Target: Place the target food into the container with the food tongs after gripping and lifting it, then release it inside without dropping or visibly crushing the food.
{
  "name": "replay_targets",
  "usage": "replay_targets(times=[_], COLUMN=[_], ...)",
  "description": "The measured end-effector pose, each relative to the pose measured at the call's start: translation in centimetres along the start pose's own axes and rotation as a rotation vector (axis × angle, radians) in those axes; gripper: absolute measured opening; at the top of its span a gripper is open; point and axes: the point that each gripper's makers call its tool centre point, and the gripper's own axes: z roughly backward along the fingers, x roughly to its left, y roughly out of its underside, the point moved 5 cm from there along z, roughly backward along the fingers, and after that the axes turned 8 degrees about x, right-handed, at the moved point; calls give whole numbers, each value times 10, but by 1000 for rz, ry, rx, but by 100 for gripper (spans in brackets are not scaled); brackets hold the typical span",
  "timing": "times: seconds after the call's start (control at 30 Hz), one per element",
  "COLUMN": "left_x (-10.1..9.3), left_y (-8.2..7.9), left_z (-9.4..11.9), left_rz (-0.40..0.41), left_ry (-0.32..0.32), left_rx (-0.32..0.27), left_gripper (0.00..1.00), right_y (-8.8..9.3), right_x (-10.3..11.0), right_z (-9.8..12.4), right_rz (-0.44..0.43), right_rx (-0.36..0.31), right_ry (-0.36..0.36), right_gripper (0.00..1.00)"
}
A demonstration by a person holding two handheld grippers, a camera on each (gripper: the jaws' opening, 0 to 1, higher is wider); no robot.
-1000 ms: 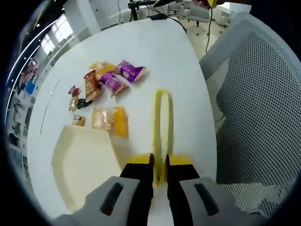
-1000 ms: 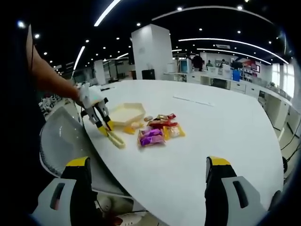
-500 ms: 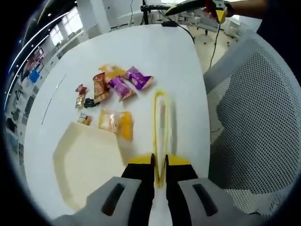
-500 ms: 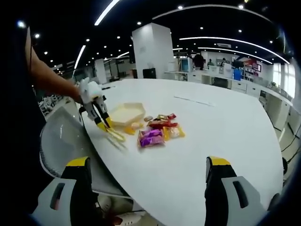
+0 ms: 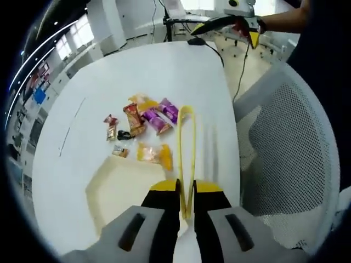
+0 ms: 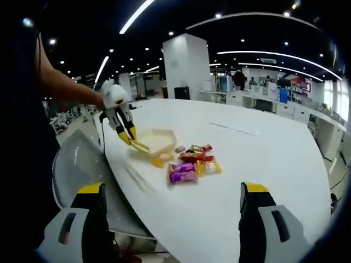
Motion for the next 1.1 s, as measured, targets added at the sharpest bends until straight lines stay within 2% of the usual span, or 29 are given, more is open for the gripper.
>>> replay_targets(times=[0.07,0.23,0.33,0.4,0.5,0.73,0.8,0.97,1.1], left_x=[1,12,18,20,22,25,24,19,16], left_y=[-2,-10,-18,-20,-27,-29,-30,-35,-47], left_z=[5,28,45,51,65,77,78,85,95], left_rz=[-3,-20,-30,-24,-35,-46,-46,-50,-55], left_ry=[20,25,23,26,28,11,11,20,27], left_rx=[5,3,9,34,16,5,2,-8,-30], left_gripper=[3,3,3,3,3,3,3,3,3], right_y=[-5,-13,-23,-33,-42,-58,-63,-85,-104], right_x=[0,0,-1,1,1,1,2,3,2], right_z=[0,-2,-4,-3,-3,-7,-9,-8,-9], right_rz=[5,15,3,-6,26,56,40,25,31], right_rx=[-7,-13,-32,-64,-58,-82,-103,-155,-200], right_ry=[-9,-22,-41,-73,-88,-109,-126,-156,-172], right_gripper=[100,100,100,100,100,100,99,93,93])
